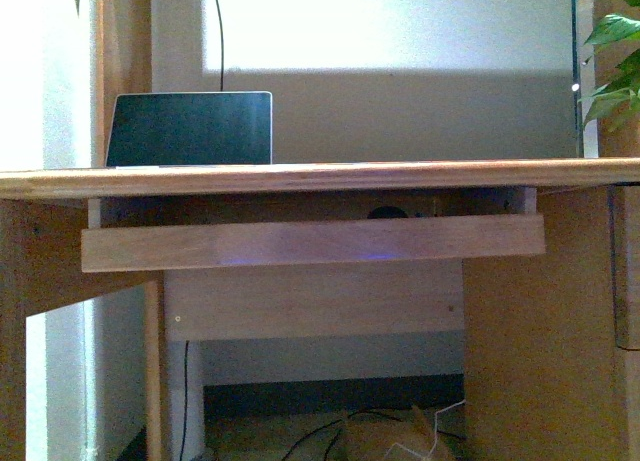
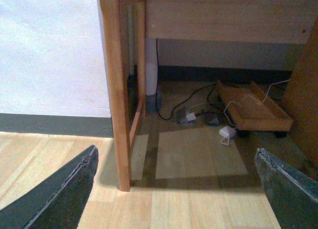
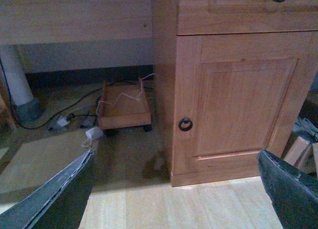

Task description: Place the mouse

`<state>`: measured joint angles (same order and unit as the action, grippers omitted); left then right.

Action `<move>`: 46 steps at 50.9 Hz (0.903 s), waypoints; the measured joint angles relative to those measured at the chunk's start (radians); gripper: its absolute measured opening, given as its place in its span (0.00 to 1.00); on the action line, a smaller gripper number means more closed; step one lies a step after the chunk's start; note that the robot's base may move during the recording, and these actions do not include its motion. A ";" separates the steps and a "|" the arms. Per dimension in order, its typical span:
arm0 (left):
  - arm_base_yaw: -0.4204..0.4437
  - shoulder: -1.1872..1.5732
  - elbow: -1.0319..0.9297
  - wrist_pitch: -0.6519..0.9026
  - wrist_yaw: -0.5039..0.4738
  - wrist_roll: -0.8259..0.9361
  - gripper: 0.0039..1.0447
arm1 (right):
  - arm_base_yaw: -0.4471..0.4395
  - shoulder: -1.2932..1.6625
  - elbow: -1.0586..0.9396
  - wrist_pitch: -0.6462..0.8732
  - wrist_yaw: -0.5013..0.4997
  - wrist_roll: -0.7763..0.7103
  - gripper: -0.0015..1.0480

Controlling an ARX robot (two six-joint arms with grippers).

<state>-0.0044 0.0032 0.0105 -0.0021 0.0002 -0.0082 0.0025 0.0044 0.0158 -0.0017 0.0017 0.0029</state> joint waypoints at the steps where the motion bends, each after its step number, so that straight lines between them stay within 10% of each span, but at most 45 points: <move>1: 0.000 0.000 0.000 0.000 0.000 0.000 0.93 | 0.000 0.000 0.000 0.000 -0.001 0.000 0.93; 46: 0.000 0.000 0.000 0.000 0.000 0.000 0.93 | 0.000 -0.001 0.000 0.000 -0.002 0.000 0.93</move>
<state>-0.0044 0.0032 0.0105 -0.0021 -0.0002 -0.0082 0.0025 0.0036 0.0158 -0.0017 -0.0002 0.0029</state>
